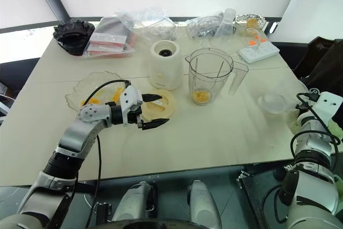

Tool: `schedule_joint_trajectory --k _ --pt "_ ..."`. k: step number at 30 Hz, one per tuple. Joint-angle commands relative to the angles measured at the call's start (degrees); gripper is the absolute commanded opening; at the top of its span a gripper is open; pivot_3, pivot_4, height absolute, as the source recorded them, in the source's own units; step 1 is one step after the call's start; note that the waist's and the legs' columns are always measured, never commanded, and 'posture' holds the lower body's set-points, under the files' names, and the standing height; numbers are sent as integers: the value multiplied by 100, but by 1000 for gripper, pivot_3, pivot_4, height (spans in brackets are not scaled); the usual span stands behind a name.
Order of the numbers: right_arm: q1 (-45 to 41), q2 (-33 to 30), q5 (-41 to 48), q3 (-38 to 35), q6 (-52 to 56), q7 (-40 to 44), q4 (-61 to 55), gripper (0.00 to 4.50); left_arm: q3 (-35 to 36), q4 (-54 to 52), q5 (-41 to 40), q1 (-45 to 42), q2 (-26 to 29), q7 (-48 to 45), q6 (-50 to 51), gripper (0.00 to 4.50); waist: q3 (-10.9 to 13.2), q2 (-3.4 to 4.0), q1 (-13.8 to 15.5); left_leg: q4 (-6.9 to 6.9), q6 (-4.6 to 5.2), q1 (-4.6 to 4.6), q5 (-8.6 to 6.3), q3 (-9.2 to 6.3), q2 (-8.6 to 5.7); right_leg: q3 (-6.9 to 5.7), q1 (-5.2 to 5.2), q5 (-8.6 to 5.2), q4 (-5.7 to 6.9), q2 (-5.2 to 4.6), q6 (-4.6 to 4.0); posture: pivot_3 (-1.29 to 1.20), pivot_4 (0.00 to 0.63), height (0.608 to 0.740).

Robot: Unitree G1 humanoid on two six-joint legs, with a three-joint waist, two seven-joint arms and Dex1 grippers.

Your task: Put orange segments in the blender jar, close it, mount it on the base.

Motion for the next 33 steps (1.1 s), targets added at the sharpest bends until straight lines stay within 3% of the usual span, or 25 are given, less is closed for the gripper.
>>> schedule_joint_trajectory --k 1,24,28,33 --pt "-111 -184 -10 0 -154 26 -11 1101 36 -235 -32 -38 60 8 -95 4500 0 0 -9 -5 0 0 0 1 0 0 0 0 -5 0 0 0 150 740" --pt "-36 64 227 7 -149 335 -330 1101 9 -314 -7 9 128 41 -96 4500 0 0 -5 -54 0 4 1 5 -2 0 -1 0 -39 5 3 0 150 740" --pt "-18 99 233 20 -127 335 -409 80 3 -319 0 16 128 49 -98 4500 0 1 -4 -54 0 4 1 5 -3 0 -1 0 -39 4 3 0 150 740" --pt "20 112 252 27 -83 344 -486 80 -12 -336 6 30 129 57 -100 4500 0 0 7 -54 0 5 1 4 -3 -1 2 0 -40 4 3 0 150 740"
